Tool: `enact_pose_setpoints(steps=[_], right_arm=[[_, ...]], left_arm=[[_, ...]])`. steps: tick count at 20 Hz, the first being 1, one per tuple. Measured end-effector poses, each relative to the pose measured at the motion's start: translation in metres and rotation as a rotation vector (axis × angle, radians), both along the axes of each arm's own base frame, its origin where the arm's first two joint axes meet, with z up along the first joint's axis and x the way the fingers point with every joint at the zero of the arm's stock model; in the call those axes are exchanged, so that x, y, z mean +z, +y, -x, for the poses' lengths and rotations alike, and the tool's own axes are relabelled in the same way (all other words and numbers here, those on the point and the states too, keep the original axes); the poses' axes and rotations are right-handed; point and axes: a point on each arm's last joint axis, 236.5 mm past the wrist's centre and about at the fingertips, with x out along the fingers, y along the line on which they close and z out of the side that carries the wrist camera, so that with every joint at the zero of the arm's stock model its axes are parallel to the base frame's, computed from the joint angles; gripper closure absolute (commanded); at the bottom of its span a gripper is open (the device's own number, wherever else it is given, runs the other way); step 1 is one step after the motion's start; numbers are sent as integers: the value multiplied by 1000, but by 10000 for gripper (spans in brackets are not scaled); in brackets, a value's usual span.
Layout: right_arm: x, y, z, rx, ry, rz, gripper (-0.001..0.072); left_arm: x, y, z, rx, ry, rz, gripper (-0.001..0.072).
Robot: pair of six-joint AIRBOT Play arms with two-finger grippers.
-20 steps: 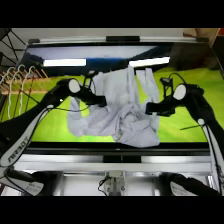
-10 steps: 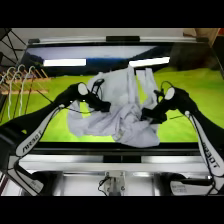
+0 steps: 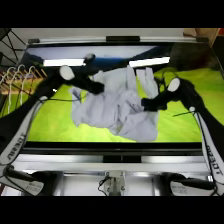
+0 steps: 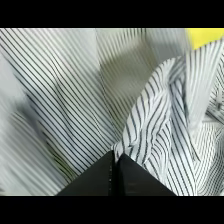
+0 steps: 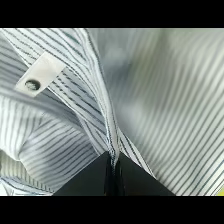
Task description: Fold the shirts.
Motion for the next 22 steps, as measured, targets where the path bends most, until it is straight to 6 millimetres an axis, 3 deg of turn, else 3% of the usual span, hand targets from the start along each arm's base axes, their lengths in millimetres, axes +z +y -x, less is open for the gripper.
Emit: enact_pose_setpoints(steps=[2, 3, 5, 7, 9, 10, 12, 14, 16, 18, 20, 21, 22], right_arm=[[76, 4, -41, 28, -259, -16, 618], [124, 6, -57, 34, -401, -28, 617], [217, 9, -67, 36, -645, -58, 618], [285, 16, -54, 53, -797, -101, 618], [313, 35, -29, 113, -828, -142, 618], [310, 48, -15, 162, -796, -152, 618], [280, 80, 10, 264, -675, -152, 617], [230, 114, 32, 363, -517, -124, 617], [177, 136, 48, 435, -372, -58, 617], [129, 153, 60, 485, -246, 6, 617], [98, 161, 63, 489, -172, 42, 617], [87, 161, 59, 469, -157, 59, 618], [82, 163, 52, 439, -159, 58, 617]], left_arm=[[71, 25, -8, 48, -140, 32, 649], [103, 39, -6, 71, -197, 46, 649], [152, 67, 12, 113, -265, 41, 649], [167, 89, 37, 148, -253, 7, 649], [152, 104, 65, 175, -176, -39, 649], [135, 109, 78, 186, -126, -62, 648], [89, 112, 102, 197, -15, -105, 647], [42, 113, 114, 222, 67, -125, 647], [11, 122, 113, 265, 101, -136, 646], [-7, 135, 104, 319, 116, -135, 628], [-10, 152, 85, 389, 84, -115, 617], [-8, 160, 76, 422, 62, -104, 580], [-7, 169, 66, 454, 37, -92, 498]])
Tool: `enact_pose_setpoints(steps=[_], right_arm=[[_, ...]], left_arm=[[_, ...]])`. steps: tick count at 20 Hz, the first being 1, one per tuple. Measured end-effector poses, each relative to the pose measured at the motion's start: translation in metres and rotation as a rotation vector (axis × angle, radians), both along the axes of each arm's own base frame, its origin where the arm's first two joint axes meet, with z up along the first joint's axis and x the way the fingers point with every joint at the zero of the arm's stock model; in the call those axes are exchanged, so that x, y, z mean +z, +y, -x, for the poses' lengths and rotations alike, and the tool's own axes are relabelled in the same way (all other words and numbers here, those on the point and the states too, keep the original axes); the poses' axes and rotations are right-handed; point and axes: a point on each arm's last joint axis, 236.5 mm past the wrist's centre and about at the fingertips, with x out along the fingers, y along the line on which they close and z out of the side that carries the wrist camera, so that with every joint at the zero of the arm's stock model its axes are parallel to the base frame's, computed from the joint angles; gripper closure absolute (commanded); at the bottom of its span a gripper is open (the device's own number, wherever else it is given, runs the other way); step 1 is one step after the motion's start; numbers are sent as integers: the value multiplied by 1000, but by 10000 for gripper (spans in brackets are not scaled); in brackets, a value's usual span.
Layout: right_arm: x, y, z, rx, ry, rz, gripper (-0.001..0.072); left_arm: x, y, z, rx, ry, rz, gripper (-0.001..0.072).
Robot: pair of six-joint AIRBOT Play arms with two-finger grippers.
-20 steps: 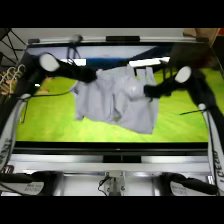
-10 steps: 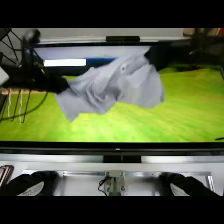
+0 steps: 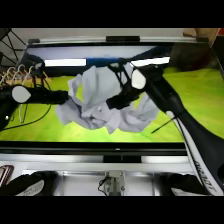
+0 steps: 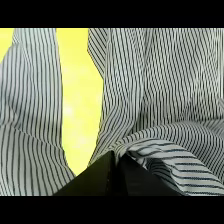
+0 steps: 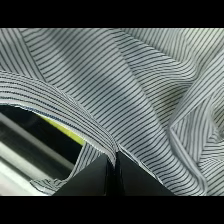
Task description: Fold the shirts.
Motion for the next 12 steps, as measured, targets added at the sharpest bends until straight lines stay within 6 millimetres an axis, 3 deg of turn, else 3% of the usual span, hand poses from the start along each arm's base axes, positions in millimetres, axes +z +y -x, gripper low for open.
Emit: enact_pose_setpoints(steps=[1, 2, 3, 4, 7, 12], right_arm=[[-3, 1, -8, -34, -6, -9, 618], [-6, 1, -17, -72, -15, -25, 617], [-6, 1, -28, -108, -32, -41, 617], [-7, -1, -39, -145, -48, -56, 617], [-12, 1, -54, -207, -54, -92, 618], [-15, 4, -57, -237, -28, -122, 617]], left_arm=[[-1, 8, -8, 28, -16, 4, 408], [-5, 13, -15, 49, -21, 9, 188], [-11, 13, -19, 59, -12, 18, 26], [-20, 10, -21, 61, 8, 31, -13], [-35, 5, -23, 35, 44, 25, -13], [-7, 6, -1, -112, 86, -84, -13]])
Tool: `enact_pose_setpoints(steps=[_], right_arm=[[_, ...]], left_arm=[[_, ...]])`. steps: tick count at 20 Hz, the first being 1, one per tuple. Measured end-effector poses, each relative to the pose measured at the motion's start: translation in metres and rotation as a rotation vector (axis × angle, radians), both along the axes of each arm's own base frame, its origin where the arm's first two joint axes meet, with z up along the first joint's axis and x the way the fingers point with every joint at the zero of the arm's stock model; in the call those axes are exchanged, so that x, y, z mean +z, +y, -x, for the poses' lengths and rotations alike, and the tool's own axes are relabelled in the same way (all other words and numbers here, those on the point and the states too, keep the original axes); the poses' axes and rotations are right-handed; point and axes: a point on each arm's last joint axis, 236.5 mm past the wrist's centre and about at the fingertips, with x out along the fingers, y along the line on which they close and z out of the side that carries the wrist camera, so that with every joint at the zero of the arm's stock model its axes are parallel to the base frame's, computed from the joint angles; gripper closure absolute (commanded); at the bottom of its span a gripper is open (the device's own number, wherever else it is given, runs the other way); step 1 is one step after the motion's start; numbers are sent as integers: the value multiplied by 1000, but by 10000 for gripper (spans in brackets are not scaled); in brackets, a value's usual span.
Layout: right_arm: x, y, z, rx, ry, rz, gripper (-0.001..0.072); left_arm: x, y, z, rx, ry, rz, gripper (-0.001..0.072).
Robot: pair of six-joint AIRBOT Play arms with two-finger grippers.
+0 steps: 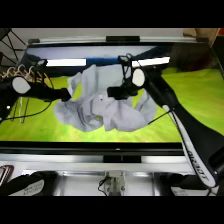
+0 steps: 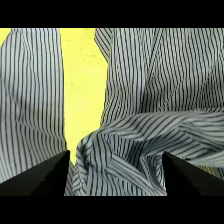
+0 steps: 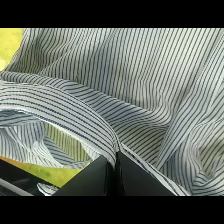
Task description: Fold the shirts.
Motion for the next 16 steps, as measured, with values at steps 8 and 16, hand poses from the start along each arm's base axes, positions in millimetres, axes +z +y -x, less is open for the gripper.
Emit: enact_pose_setpoints(steps=[8, 16], right_arm=[[-4, -1, 7, 1, 36, 5, 617], [-5, -3, 10, 14, 48, 17, 617]], left_arm=[[-33, -89, 56, -191, 41, -74, -13], [-87, -105, 30, -120, -35, -181, 105]])
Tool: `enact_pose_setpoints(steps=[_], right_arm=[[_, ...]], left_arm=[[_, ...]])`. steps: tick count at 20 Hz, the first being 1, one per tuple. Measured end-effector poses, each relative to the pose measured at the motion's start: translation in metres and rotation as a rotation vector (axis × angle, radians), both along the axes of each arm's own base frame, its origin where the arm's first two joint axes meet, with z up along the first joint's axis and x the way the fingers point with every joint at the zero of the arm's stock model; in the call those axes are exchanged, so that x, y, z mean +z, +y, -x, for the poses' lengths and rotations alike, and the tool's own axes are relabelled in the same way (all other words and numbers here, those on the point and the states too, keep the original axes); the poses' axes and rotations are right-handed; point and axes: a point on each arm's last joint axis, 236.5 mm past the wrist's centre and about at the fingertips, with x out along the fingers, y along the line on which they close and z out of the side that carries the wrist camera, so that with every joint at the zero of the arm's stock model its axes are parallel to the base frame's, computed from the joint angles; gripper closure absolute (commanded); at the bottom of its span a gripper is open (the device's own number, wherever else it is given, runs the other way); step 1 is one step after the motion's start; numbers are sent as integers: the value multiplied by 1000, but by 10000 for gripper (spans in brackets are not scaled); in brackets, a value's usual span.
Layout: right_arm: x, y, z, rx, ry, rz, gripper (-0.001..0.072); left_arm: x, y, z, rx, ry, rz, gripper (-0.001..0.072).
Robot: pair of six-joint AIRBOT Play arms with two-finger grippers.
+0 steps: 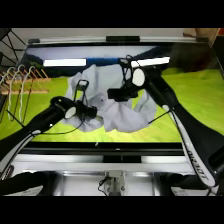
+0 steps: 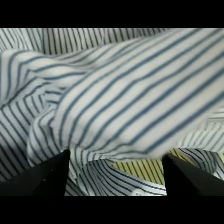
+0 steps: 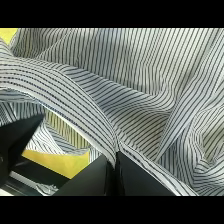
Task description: Fold the shirts.
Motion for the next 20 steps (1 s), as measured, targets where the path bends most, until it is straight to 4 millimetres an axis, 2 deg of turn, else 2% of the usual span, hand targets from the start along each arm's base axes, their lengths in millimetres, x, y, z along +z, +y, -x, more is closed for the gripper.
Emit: enact_pose_setpoints(steps=[2, 5, 6, 7, 9, 11, 14, 17, 20], right_arm=[[0, 0, 0, 8, -1, 4, 616], [0, 0, 0, 14, -4, 5, 617], [0, 0, 0, 15, -5, 6, 617], [0, 0, 0, 16, -5, 6, 616], [0, -1, 0, 22, -9, 8, 617], [2, -5, 0, 41, -23, 24, 617], [15, -11, 7, 93, -53, 44, 617], [33, -20, 31, 141, -40, 77, 617], [38, -39, 63, 180, -6, 214, 617]], left_arm=[[-3, 13, -11, 49, -15, -10, 118], [-2, 11, -28, 112, -59, 51, 492], [1, 8, -34, 124, -81, 76, 597], [5, 6, -39, 131, -100, 95, 628], [17, 3, -47, 122, -131, 113, 646], [35, 9, -50, 73, -155, 73, 647], [76, 25, -39, -28, -164, -27, 647], [105, 31, -5, -94, -95, -33, 647], [110, 10, 52, -187, 92, 71, 647]])
